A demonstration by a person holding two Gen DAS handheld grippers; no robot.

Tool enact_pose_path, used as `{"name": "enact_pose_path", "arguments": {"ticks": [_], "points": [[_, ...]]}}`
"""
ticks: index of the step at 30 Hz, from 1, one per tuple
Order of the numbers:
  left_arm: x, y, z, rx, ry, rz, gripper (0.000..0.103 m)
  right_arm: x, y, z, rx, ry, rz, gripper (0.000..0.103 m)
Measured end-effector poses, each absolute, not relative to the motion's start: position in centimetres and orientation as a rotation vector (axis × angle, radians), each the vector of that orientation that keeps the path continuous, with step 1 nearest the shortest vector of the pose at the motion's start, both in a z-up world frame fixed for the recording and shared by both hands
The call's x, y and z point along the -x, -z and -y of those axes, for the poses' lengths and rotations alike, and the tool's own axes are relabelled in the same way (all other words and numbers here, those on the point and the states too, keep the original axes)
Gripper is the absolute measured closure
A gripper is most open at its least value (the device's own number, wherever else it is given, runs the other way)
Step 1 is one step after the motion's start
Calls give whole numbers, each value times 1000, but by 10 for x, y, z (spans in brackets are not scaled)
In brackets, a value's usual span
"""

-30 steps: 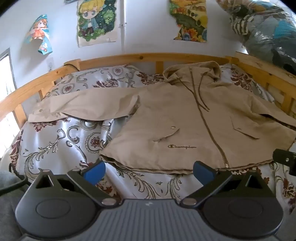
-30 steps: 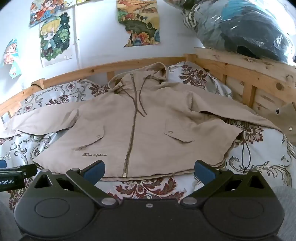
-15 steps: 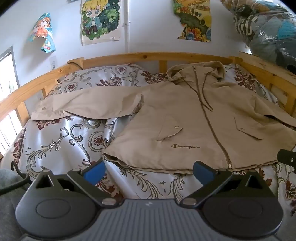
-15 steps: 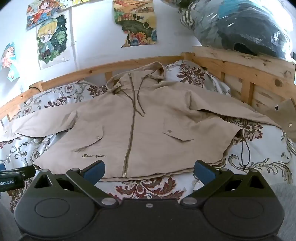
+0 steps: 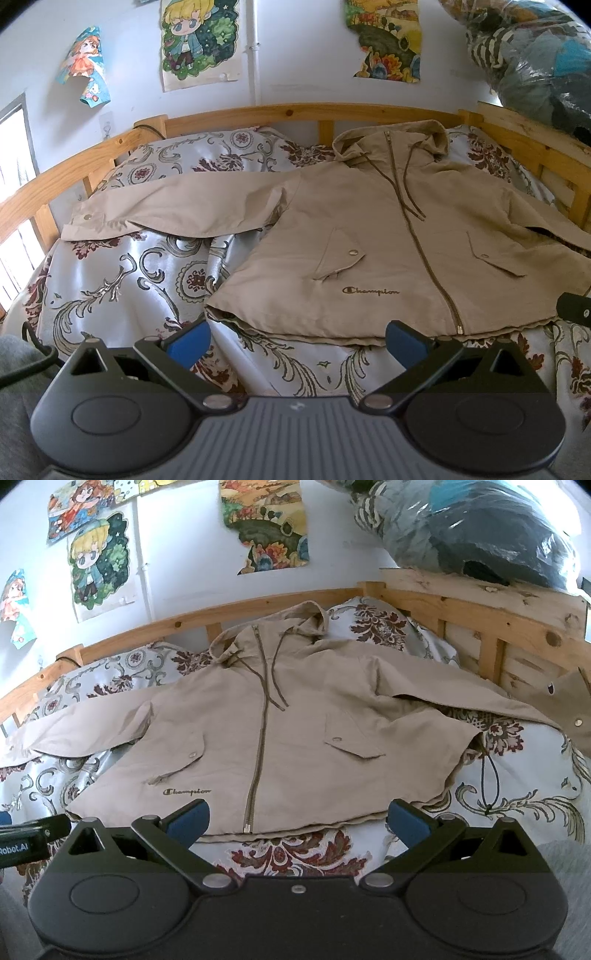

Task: Fold large clothes

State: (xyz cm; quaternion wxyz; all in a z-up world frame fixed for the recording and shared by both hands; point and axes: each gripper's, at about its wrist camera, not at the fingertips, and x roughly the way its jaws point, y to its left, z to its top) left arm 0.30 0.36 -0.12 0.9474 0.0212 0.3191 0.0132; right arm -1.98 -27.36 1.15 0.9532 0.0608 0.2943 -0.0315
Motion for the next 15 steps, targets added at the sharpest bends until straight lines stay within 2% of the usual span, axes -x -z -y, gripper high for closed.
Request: {"name": "enact_pose_path", "arguments": {"ticks": [15], "points": [[-3, 3, -2, -39, -17, -647, 1, 17, -11, 273, -139, 69, -611, 1]]}}
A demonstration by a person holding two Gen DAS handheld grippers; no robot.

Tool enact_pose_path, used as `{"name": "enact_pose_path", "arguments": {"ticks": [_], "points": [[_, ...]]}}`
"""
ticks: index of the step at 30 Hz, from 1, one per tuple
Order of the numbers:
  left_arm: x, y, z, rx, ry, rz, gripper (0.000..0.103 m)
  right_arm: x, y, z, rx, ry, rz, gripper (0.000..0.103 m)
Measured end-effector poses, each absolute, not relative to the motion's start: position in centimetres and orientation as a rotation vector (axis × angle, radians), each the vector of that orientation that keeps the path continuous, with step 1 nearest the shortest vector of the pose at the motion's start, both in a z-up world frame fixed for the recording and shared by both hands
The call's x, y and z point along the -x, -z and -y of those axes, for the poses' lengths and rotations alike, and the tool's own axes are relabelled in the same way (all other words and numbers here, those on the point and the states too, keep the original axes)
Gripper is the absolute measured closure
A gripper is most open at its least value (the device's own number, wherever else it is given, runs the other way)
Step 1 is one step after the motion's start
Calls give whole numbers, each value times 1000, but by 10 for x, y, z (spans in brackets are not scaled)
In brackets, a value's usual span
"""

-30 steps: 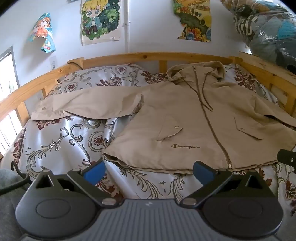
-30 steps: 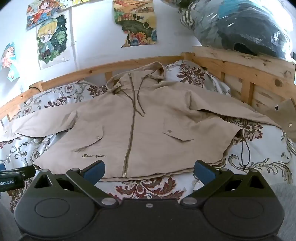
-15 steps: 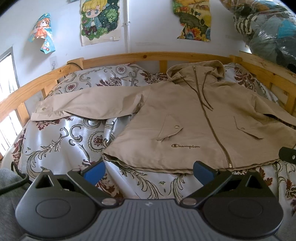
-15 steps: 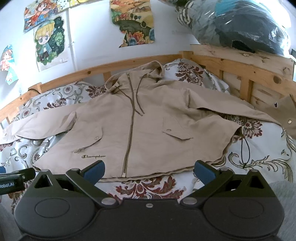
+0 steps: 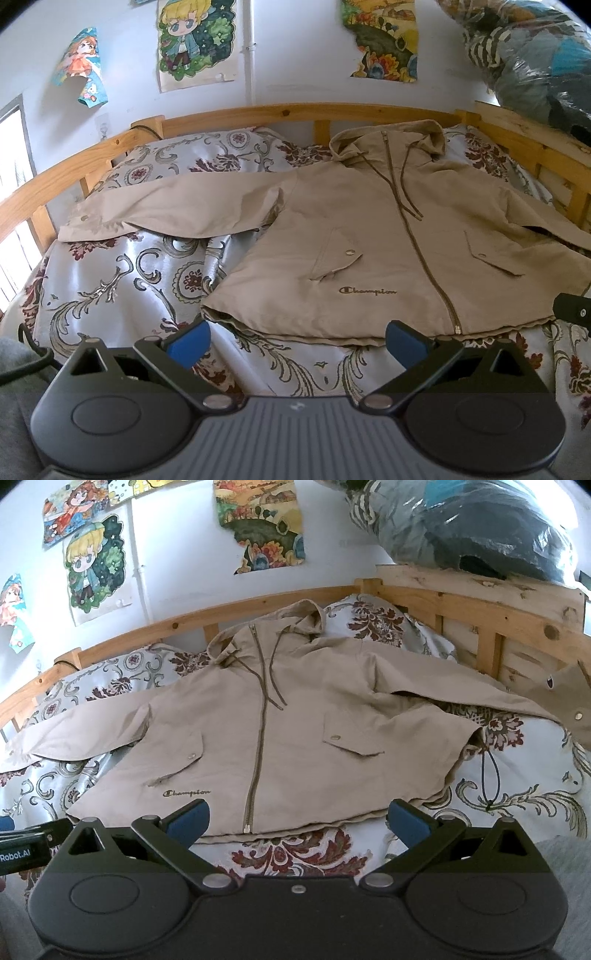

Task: Fold large clothes

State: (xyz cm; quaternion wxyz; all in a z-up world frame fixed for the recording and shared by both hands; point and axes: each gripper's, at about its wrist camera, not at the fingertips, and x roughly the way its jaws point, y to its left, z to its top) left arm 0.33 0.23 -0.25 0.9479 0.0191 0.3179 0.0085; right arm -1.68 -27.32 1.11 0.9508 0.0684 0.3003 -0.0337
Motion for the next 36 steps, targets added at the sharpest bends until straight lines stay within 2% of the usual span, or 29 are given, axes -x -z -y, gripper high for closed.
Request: {"name": "enact_pose_path", "arguments": {"ticks": [36], "points": [[-5, 1, -4, -34, -31, -650, 1, 15, -11, 272, -136, 66, -629, 1]]}}
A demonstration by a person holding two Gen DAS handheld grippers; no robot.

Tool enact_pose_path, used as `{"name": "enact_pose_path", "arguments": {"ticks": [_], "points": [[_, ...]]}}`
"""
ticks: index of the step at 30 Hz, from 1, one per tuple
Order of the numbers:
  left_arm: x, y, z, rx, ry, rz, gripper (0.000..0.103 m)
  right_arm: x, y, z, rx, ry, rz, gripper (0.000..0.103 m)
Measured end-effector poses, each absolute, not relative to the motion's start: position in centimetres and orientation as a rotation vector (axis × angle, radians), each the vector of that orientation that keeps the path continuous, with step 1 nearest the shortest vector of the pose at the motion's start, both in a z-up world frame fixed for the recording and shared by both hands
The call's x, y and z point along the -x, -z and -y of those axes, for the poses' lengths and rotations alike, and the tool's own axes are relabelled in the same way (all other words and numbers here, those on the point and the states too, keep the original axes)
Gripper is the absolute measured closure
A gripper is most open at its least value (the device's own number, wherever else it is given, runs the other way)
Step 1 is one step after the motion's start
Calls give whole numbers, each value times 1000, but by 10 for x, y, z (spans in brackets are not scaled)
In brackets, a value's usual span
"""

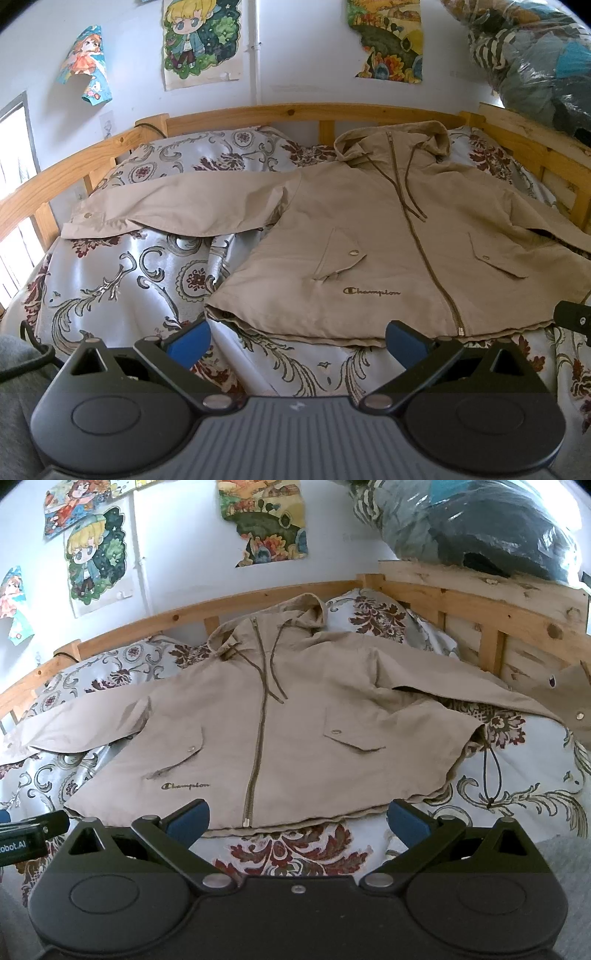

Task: Fold large clothes

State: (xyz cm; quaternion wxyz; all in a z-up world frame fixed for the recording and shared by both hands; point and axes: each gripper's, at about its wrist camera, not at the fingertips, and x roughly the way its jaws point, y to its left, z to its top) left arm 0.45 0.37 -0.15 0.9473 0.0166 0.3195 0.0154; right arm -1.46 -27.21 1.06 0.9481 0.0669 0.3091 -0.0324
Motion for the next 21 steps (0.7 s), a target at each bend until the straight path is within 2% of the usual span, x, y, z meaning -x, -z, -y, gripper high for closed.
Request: {"name": "enact_pose_path", "arguments": {"ticks": [21], "points": [[-6, 4, -5, -25, -48, -655, 1, 15, -11, 272, -132, 56, -623, 1]]}}
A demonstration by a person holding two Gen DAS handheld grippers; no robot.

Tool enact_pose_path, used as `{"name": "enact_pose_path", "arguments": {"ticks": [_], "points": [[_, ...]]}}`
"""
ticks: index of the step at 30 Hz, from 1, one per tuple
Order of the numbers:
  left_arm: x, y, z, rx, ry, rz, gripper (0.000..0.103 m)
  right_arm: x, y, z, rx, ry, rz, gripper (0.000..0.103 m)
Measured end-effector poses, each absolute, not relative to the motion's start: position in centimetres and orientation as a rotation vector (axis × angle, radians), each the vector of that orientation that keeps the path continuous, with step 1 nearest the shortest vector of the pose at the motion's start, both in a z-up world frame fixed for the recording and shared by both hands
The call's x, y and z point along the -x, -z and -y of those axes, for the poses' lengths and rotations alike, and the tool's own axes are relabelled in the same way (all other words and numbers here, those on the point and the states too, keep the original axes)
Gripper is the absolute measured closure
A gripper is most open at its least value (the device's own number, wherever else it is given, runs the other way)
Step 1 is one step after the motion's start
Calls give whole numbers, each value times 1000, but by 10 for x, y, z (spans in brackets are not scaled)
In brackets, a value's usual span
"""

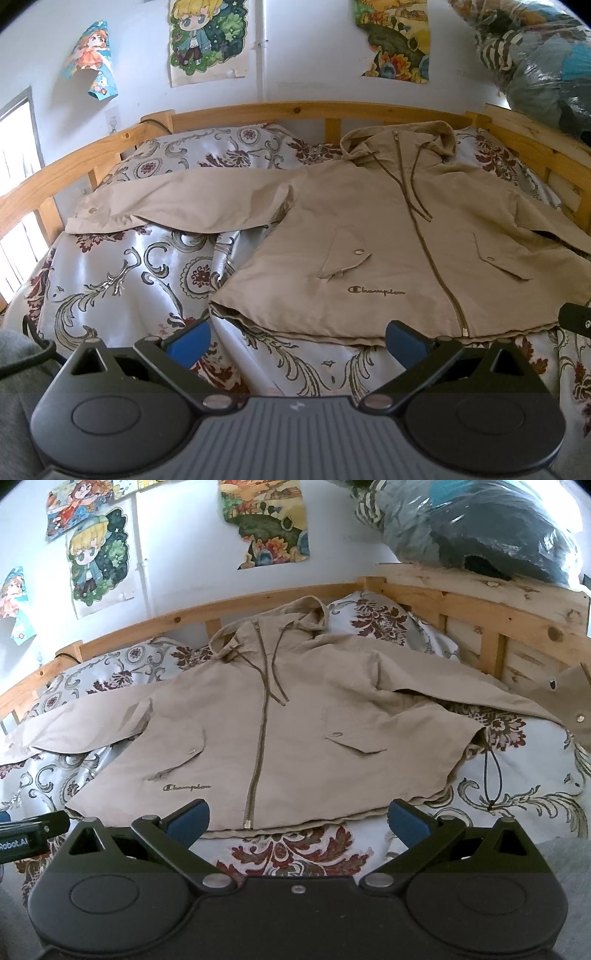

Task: Fold large clothes

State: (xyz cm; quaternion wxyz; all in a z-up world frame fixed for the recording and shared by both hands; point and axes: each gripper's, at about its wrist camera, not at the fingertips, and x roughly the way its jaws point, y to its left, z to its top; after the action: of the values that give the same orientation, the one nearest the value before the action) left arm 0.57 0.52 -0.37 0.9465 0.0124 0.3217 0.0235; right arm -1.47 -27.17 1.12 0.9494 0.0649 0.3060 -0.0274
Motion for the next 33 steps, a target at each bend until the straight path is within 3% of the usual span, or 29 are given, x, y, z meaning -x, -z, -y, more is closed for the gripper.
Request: {"name": "enact_pose_path", "arguments": {"ticks": [33], "points": [[-4, 5, -4, -29, -45, -655, 1, 17, -12, 273, -154, 44, -617, 1]]}}
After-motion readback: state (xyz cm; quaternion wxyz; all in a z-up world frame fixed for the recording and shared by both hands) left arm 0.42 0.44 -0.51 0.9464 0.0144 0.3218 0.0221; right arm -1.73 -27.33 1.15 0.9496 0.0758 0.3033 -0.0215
